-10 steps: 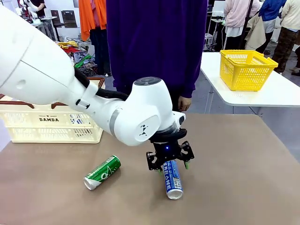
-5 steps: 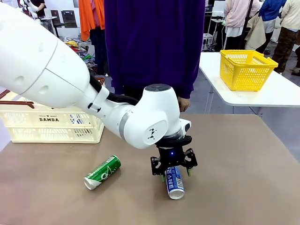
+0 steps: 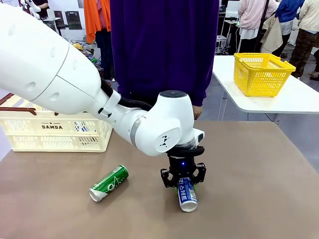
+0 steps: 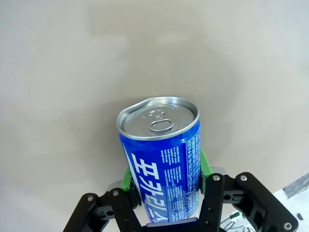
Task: Place the drinks into the Shopping basket.
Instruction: Pick up one drink and place it into the Shopping basket.
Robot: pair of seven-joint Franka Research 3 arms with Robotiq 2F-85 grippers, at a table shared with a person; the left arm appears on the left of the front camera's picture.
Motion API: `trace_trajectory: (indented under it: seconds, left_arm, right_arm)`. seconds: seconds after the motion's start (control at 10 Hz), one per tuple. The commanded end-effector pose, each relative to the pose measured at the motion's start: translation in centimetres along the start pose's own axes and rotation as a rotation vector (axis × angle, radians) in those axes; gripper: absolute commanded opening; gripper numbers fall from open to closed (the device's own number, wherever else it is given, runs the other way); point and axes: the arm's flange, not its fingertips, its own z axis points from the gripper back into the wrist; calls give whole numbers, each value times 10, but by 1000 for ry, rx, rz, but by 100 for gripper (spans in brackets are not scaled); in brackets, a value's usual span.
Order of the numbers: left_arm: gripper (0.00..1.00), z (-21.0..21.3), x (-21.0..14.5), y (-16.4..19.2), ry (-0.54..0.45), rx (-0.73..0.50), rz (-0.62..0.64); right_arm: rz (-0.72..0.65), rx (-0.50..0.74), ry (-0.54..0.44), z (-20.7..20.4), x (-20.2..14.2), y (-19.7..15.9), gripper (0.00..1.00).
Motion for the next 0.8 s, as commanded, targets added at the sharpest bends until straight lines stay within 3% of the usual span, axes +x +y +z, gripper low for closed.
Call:
trace_trajectory:
  seconds: [0.0, 0.3, 0.4, 0.7]
  left_arm:
    - [0, -5, 3, -4, -6, 25, 7]
    - [0, 16, 6, 8, -13, -13, -30]
    - [0, 56, 9, 23, 24, 29, -125]
    - [0, 190, 13, 72, -73, -51, -351]
  right_arm:
    - [-15, -13, 8, 1, -2, 3, 100]
    - [-15, -13, 8, 1, -2, 3, 100]
    - [-15, -13, 8, 1, -2, 3, 100]
    - [-15, -13, 8, 1, -2, 3, 100]
